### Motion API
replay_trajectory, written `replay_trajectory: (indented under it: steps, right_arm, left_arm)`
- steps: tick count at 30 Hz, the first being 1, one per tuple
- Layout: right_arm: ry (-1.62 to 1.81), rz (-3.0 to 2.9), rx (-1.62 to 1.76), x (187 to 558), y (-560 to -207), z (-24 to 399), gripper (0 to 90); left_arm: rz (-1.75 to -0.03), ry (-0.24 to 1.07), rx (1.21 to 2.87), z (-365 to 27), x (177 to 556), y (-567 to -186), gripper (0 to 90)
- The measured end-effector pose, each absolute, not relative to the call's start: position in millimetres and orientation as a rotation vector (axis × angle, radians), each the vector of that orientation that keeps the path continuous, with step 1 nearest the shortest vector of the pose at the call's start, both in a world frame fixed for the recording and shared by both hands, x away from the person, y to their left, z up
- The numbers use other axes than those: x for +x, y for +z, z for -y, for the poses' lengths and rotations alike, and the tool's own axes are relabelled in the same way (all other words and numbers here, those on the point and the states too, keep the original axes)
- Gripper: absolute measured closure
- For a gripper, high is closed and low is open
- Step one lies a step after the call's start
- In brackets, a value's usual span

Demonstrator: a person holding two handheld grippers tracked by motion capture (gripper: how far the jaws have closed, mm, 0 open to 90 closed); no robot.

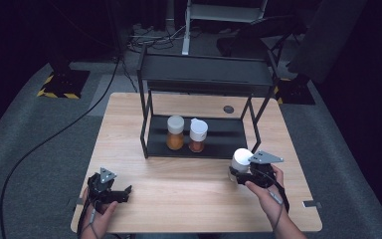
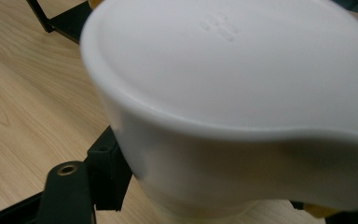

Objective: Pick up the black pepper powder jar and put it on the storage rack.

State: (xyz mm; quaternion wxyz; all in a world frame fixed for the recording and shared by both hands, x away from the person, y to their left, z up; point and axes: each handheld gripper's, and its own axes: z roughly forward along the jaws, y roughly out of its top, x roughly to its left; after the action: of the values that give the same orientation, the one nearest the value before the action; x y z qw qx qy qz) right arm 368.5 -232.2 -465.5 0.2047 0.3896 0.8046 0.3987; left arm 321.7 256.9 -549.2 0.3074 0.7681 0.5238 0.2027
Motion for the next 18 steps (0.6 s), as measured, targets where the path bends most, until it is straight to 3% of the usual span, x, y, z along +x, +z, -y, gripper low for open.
replay_trajectory:
  steps: [18]
  right_arm:
    - [1.122, -2.23, 1.065, 390, -438, 220, 30.2]
  left_arm:
    - [-1.389, 0.538, 2.029, -257, 321, -549, 0.3]
